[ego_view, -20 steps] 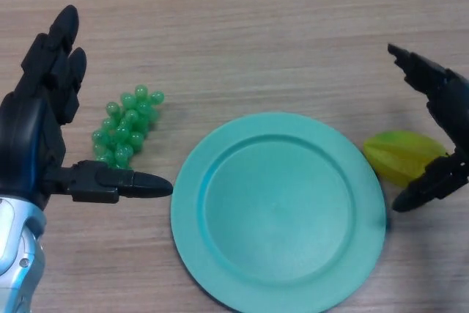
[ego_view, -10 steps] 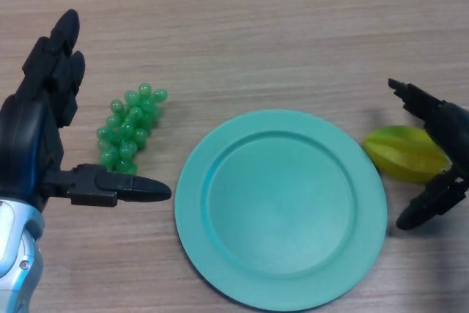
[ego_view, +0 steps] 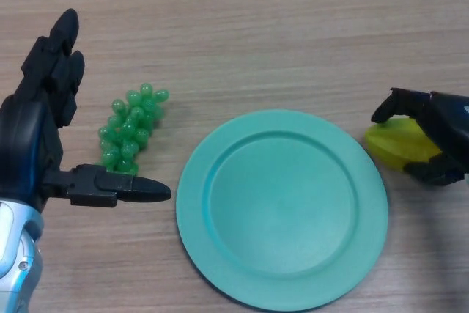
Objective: Pick up the yellow starfruit and place it on the plate
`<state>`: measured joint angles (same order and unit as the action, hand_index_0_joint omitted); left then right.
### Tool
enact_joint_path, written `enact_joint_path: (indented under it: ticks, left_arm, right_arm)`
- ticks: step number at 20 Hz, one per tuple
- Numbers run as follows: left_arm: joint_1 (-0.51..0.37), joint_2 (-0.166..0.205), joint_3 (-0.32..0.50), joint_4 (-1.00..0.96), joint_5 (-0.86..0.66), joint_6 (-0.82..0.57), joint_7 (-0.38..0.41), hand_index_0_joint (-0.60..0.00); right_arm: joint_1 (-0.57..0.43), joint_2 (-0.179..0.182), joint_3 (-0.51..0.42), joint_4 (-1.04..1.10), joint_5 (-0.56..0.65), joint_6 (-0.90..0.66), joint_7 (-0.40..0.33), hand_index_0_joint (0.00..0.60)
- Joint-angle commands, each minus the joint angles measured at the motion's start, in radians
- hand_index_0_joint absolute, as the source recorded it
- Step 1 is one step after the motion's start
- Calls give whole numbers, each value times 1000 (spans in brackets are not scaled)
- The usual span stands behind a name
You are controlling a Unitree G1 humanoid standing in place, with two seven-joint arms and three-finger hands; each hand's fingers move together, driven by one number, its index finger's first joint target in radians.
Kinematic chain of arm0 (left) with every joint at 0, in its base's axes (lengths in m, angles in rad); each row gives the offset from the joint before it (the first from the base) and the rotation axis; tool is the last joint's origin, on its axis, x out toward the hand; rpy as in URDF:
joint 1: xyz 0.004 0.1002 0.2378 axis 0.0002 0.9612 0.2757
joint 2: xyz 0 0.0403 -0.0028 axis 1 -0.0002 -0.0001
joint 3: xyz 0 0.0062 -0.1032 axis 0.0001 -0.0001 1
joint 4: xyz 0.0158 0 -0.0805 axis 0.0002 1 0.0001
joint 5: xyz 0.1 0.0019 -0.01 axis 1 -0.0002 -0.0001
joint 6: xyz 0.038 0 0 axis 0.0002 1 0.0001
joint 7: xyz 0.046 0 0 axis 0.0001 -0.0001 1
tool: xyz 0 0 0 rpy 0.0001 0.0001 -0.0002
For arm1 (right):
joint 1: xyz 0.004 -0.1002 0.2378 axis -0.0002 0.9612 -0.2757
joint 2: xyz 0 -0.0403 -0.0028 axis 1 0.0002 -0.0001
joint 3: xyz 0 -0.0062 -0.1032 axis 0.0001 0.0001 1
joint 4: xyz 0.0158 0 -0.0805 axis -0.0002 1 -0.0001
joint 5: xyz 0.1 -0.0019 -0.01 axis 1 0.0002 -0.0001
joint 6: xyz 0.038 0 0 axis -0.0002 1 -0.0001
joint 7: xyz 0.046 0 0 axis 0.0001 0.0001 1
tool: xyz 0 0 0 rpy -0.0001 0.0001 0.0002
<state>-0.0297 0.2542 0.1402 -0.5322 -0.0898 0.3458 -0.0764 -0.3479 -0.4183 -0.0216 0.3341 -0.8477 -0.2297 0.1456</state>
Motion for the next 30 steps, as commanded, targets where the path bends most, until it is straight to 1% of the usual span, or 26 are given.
enact_joint_path:
  ticks: [1,2,3,4,5,6,7,8,9,10,11,12,13,14,15,18,20,21,22,23,24,25,26,27,28,30]
  left_arm:
    - [-28,28,67,-57,-9,-84,-4,0]
    - [-27,28,65,-56,-6,-88,-4,0]
    - [-27,27,64,-62,-8,-80,-3,0]
    - [-28,28,64,-63,-9,-77,-3,0]
    - [-27,26,64,-64,-11,-82,-2,0]
    - [-26,25,65,-65,-13,-83,-2,0]
    - [-25,26,68,-72,-19,-79,-3,0]
    - [-25,26,69,-74,-23,-76,-3,0]
    - [-23,26,71,-79,-27,-72,-3,0]
    - [-23,26,71,-79,-26,-77,-1,0]
    - [-22,26,75,-85,-34,-68,0,0]
    - [-21,25,75,-89,-35,-66,2,0]
    - [-21,25,76,-91,-37,-72,6,0]
    - [-19,24,75,-92,-36,-75,8,0]
    - [-16,24,79,-98,-41,-76,9,0]
    - [-9,23,81,-105,-39,-80,6,0]
    - [-5,22,86,-113,-43,-69,1,0]
    - [-2,21,88,-115,-48,-63,2,0]
    - [-2,20,86,-114,-47,-62,5,0]
    - [-1,19,83,-112,-39,-68,9,0]
    - [0,19,82,-111,-39,-69,10,0]
    - [-2,19,82,-112,-38,-67,12,0]
    - [-4,19,82,-114,-39,-64,15,0]
    - [-11,20,81,-126,-46,-48,24,0]
    - [-17,21,81,-134,-51,-36,29,0]
    - [-18,21,73,-136,-41,-50,29,0]
  right_arm:
    - [-35,-41,-73,-100,43,-52,-46,600]
    - [-32,-34,-76,-118,66,-43,-27,600]
    - [-27,-45,-70,-146,31,-51,-33,600]
    - [-29,-47,-72,-154,18,-58,-41,600]
    - [-22,-38,-75,-216,26,-48,-13,600]
    - [-19,-32,-77,-239,34,-46,-5,600]
    - [-7,-2,-67,-316,78,-20,31,600]
    - [-1,2,-60,-338,74,-23,28,600]
    - [17,51,-42,-429,155,30,89,600]
    - [24,67,-30,-465,171,46,94,600]
    - [51,107,9,-542,215,82,127,600]
    - [66,121,27,-568,217,87,131,600]
    - [99,159,66,-619,239,103,143,600]
    - [114,177,86,-646,255,121,155,600]
    - [145,208,135,-680,291,165,144,600]
    - [181,225,187,-651,283,119,112,600]
    - [216,227,226,-699,382,252,137,600]
    - [223,228,233,-702,374,285,145,600]
    - [225,228,234,-697,364,282,148,600]
    - [226,228,231,-687,341,277,145,550]
    - [224,228,230,-687,336,279,147,450]
    - [219,228,224,-688,323,279,153,300]
    - [214,228,217,-688,310,276,157,200]
    - [199,228,192,-690,287,260,166,58]
    - [188,228,176,-690,276,249,168,0]
    - [169,228,165,-696,294,258,150,0]
